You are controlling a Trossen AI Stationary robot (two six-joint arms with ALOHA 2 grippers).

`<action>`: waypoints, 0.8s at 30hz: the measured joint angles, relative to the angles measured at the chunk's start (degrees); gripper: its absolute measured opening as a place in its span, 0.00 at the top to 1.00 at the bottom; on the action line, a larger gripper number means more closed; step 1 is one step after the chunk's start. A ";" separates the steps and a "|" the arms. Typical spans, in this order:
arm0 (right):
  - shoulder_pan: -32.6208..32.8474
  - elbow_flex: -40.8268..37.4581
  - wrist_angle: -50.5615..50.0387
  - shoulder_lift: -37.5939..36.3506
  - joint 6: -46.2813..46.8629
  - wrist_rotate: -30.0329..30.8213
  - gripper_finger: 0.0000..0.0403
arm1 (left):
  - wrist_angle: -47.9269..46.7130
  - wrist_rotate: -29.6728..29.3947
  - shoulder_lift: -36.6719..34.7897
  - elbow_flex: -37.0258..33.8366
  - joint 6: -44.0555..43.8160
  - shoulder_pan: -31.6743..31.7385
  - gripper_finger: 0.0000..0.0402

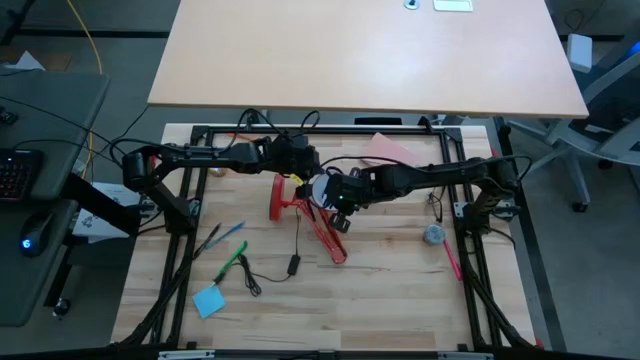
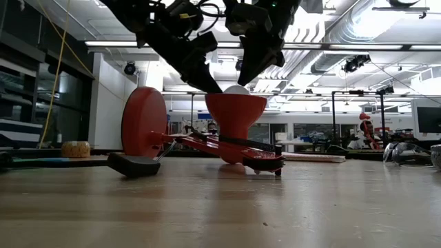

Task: Screw lightbulb
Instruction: Insert the white lightbulb into the red lamp

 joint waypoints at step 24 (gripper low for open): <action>-4.25 0.09 -1.31 -0.76 0.52 5.01 1.00 | 0.46 3.68 1.87 -0.15 -2.96 -2.43 1.00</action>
